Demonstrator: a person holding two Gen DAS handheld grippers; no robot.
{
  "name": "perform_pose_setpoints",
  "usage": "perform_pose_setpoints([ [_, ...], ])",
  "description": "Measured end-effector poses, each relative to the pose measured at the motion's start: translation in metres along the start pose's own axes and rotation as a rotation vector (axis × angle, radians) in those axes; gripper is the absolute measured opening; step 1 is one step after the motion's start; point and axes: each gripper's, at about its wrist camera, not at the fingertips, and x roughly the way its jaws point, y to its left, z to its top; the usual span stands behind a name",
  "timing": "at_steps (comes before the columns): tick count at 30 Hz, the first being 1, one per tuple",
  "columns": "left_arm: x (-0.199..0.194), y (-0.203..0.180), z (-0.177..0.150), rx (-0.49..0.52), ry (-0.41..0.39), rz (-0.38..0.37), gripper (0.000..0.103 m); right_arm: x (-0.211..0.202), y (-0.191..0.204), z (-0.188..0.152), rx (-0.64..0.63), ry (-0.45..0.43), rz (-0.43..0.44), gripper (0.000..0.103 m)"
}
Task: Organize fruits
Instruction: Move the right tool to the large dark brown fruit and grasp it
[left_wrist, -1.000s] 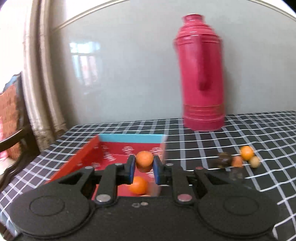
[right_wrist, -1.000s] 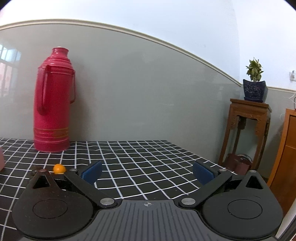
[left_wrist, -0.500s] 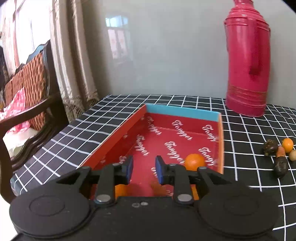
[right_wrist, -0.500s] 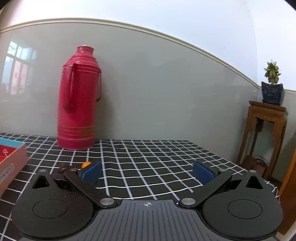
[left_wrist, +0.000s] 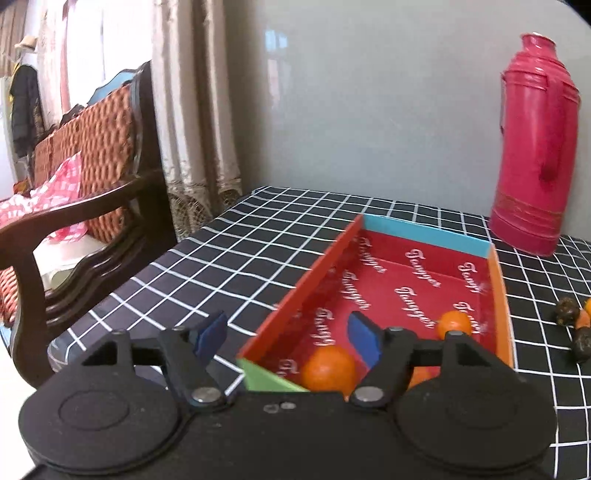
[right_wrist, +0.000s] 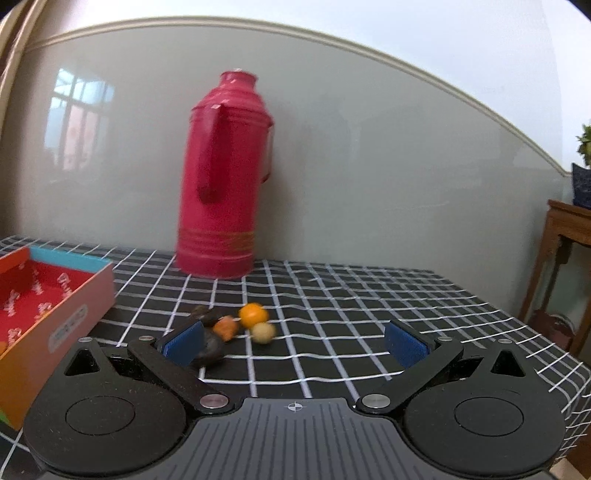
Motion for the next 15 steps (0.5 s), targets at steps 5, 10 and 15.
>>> perform_pose_setpoints([
  [5,0.001,0.017,0.004,-0.041,0.01,0.017,0.079,0.01,0.009,-0.005,-0.016,0.032,0.006,0.103],
  [10,-0.007,0.028,0.004,-0.052,-0.006,0.073,0.088,0.019,0.012,-0.009,-0.021,0.055,0.011,0.103],
  [15,-0.008,0.038,0.003,-0.047,-0.011,0.131,0.091,0.026,0.016,-0.01,-0.011,0.088,0.054,0.103],
])
